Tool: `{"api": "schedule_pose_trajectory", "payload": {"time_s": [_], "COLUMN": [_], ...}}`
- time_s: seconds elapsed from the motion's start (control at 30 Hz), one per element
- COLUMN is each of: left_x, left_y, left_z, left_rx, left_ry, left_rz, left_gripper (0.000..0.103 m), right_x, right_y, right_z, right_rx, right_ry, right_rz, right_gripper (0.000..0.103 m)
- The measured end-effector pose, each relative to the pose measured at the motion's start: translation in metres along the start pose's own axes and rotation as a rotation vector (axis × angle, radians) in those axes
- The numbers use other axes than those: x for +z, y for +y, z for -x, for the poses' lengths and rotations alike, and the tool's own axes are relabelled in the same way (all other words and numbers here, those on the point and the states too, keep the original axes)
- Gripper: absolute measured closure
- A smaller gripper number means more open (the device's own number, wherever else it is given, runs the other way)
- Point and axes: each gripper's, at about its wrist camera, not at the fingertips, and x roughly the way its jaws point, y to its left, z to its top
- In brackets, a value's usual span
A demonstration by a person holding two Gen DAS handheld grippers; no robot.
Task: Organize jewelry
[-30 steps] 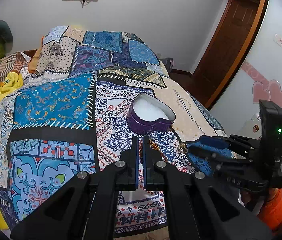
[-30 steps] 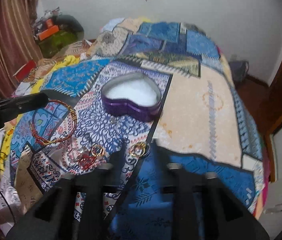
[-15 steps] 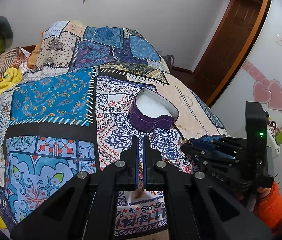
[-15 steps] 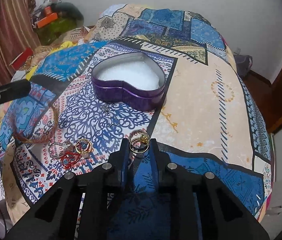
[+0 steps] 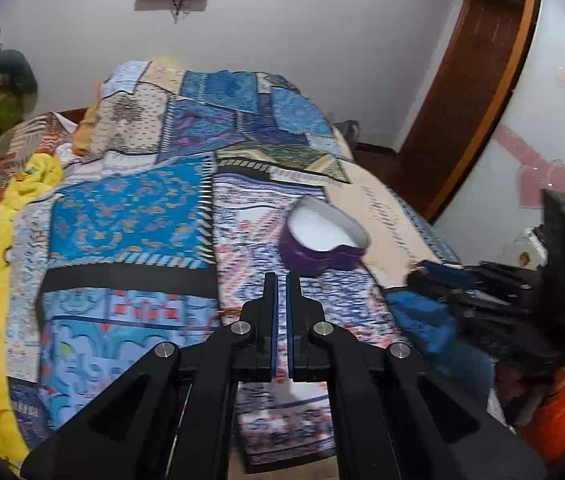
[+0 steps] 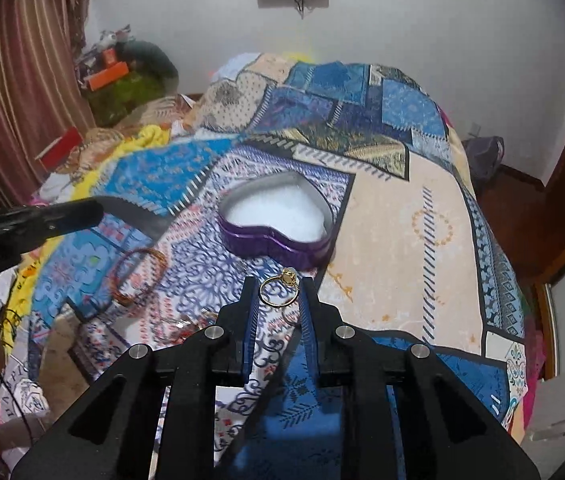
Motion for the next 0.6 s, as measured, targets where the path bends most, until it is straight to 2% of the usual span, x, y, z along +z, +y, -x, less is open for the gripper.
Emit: {"api": "schedule_pose_trajectory", "payload": {"time_s": [0.17, 0.3, 0.43, 0.6], "left_x": [-0.003, -0.016, -0.030, -0.037], "left_y": [0.025, 0.040, 0.043, 0.042], "left_z": [-0.015, -0.037, -0.055, -0.066], "left_rx": [0.060, 0.081, 0.086, 0.107], "left_ry": [0.081, 0.164, 0.241, 0.243], "left_rz": [0.015, 0.035, 0.035, 0.041], "left_gripper": [0.099, 0.082, 0.082, 0.082], "right_x": [0.000, -0.002, -0.002, -0.002], "right_y": [0.004, 0.005, 0.004, 0.000], "right_z": [0.004, 0.003, 0.002, 0.001], "right_rx": [0.016, 0.032, 0.040, 0.050], "right_ry": [-0.013, -0.011, -0.006, -0.004], "right_rz": [0.003, -0.004, -0.003, -0.011], "right_gripper": [0.085, 0.085, 0.085, 0.085]}}
